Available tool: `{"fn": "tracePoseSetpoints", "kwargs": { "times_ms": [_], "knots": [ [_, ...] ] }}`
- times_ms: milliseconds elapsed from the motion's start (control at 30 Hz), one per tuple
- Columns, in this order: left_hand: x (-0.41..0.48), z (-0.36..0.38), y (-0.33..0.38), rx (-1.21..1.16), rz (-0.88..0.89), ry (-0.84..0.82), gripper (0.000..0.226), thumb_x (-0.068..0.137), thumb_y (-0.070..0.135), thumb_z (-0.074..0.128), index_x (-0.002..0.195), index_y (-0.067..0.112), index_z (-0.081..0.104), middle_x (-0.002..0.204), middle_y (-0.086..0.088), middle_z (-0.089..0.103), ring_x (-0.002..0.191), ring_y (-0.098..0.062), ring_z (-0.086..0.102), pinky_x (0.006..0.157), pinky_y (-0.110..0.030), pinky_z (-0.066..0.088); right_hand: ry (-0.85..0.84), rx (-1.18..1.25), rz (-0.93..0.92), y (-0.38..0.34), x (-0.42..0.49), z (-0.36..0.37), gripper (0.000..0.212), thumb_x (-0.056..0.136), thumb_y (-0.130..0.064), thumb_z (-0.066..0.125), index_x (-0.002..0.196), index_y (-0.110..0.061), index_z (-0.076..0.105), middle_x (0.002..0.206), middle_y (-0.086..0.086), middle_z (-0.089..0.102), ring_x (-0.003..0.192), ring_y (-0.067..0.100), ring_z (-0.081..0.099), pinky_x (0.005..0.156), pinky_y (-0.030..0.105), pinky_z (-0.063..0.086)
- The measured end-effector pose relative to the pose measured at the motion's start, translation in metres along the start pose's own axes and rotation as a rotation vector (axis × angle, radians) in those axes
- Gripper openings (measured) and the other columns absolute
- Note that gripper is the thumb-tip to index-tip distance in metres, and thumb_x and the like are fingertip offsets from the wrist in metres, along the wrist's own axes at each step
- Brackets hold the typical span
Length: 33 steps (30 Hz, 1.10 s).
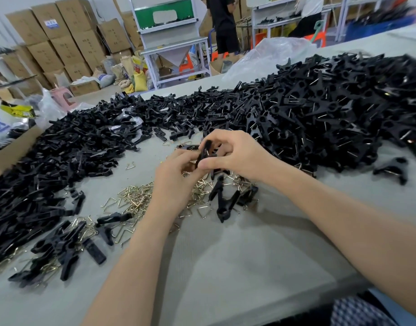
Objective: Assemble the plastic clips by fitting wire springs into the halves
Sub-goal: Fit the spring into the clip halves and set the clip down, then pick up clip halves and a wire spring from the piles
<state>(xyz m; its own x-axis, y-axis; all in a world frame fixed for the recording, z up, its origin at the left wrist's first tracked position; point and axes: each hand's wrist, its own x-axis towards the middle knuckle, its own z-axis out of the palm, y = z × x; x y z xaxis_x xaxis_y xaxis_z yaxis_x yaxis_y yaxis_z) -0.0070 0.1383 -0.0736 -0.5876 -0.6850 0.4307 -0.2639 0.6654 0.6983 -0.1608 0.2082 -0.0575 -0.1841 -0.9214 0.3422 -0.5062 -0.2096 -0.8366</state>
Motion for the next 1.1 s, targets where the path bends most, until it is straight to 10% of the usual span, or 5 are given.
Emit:
{"fn": "tracePoseSetpoints", "kwargs": {
  "times_ms": [233, 367, 567, 900, 1100],
  "knots": [
    [0.002, -0.010, -0.008, 0.049, -0.090, -0.010, 0.045, 0.081, 0.033, 0.072, 0.125, 0.033, 0.060, 0.095, 0.017, 0.067, 0.088, 0.002, 0.061, 0.083, -0.013, 0.046, 0.052, -0.081, 0.021, -0.005, -0.001, -0.017, 0.029, 0.069, -0.047, 0.077, 0.087, -0.025, 0.071, 0.073, -0.003, 0.071, 0.057, 0.013, 0.059, 0.058, 0.028, 0.049],
    [0.006, -0.037, -0.033, 0.389, -0.340, 0.198, 0.045, 0.087, 0.038, 0.066, 0.128, 0.022, 0.060, 0.124, -0.001, 0.063, 0.118, -0.020, 0.053, 0.102, -0.040, 0.040, 0.384, -0.173, 0.004, 0.002, 0.007, -0.033, 0.036, 0.071, -0.039, 0.079, 0.100, -0.022, 0.067, 0.093, -0.003, 0.068, 0.081, 0.013, 0.063, 0.076, 0.024, 0.052],
    [0.004, -0.043, -0.043, 0.535, -0.577, -0.015, 0.043, 0.092, 0.040, 0.059, 0.130, 0.020, 0.057, 0.125, -0.010, 0.059, 0.116, -0.031, 0.054, 0.100, -0.046, 0.043, 0.611, -0.657, 0.191, 0.018, 0.009, -0.038, 0.067, 0.079, -0.032, 0.072, 0.139, -0.023, 0.043, 0.140, 0.009, 0.037, 0.131, 0.032, 0.026, 0.102, 0.046, 0.029],
    [0.005, -0.049, -0.029, 0.253, -0.409, 0.145, 0.011, 0.088, 0.012, 0.065, 0.080, 0.021, 0.064, 0.078, 0.006, 0.061, 0.072, -0.014, 0.057, 0.065, -0.027, 0.046, -0.051, -0.741, -0.264, 0.004, -0.009, 0.047, 0.045, 0.095, -0.044, 0.048, 0.139, -0.034, 0.044, 0.146, -0.003, 0.040, 0.141, 0.015, 0.022, 0.113, 0.038, 0.007],
    [0.004, -0.040, -0.007, 0.169, -0.073, 0.125, 0.026, 0.091, 0.006, 0.059, 0.082, 0.030, 0.060, 0.091, 0.007, 0.057, 0.082, 0.002, 0.056, 0.073, -0.004, 0.042, 0.103, -0.406, -0.291, -0.003, -0.010, 0.052, 0.042, 0.090, -0.019, 0.062, 0.131, -0.013, 0.055, 0.122, 0.002, 0.060, 0.111, 0.013, 0.055, 0.097, 0.026, 0.041]
  ]
}}
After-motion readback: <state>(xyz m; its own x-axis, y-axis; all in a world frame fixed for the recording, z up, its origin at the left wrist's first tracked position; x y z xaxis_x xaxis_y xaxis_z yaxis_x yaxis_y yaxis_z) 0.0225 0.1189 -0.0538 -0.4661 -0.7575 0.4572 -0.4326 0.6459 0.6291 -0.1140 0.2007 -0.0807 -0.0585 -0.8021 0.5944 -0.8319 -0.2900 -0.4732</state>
